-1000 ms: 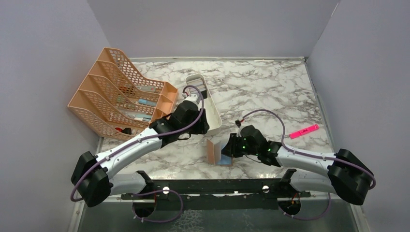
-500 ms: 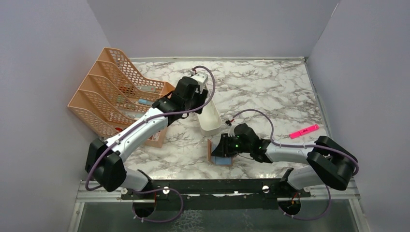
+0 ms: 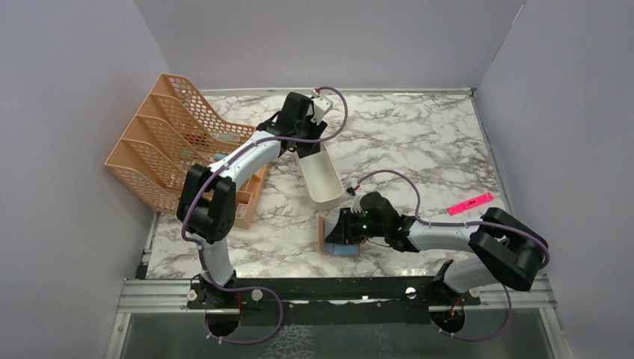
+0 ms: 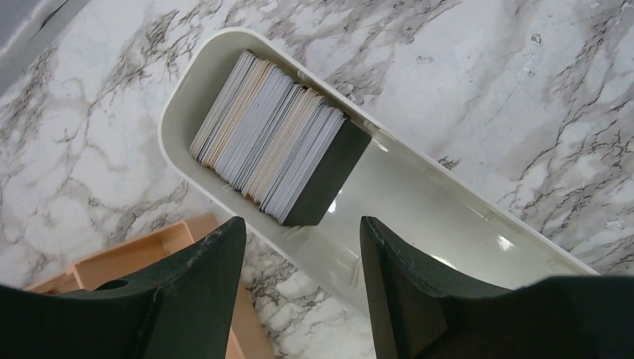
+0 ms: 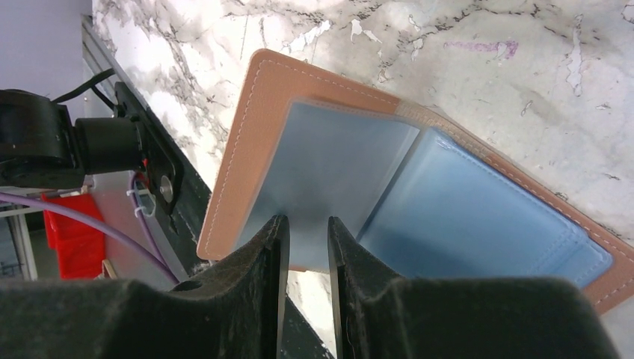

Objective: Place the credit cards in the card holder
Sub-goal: Pick up the credit card from the storage box.

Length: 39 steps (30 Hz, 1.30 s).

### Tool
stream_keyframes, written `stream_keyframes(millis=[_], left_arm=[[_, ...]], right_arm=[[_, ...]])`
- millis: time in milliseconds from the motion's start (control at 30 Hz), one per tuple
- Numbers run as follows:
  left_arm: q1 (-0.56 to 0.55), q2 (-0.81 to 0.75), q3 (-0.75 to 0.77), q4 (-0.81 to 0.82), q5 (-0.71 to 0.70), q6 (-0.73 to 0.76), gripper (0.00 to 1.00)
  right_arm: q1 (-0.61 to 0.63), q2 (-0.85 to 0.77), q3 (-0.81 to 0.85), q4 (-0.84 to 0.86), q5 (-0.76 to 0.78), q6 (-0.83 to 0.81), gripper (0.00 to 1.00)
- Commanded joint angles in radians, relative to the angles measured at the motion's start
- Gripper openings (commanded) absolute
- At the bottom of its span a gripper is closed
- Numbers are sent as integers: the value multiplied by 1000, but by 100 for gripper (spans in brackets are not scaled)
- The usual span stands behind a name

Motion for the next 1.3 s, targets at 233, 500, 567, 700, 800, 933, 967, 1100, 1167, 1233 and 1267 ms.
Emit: stream_keyframes(millis=[233,500,567,700,800,933,967,1100,1167,1233,1267], left_arm=[[-5,121,103,38,66,223,62],[-4,199,113,37,49,263,63],[-5,214,119,37,33,265,63],[-6,230,121,46,4,288,63],[-5,242,109,58,-13,314,63],[-5,258,90,85,-25,326,63],[-5,262,88,90,-31,328,63],[-7,272,86,103,-60,345,58],[-10,272,87,102,-76,358,55],[-10,264,87,105,-75,362,52],[-10,261,89,104,-77,362,51]], right_arm=[[5,15,37,-20,3,-33,31],[5,3,37,-29,14,-33,31],[5,0,33,-29,17,-31,31],[5,-12,23,-27,21,-28,31],[5,-20,18,-32,28,-28,31],[5,-34,13,-36,35,-27,31],[5,-36,13,-36,36,-27,31],[5,-37,13,-43,40,-29,31],[5,-39,12,-44,45,-30,31],[5,-39,12,-44,47,-29,31],[5,-39,12,-42,47,-28,31]])
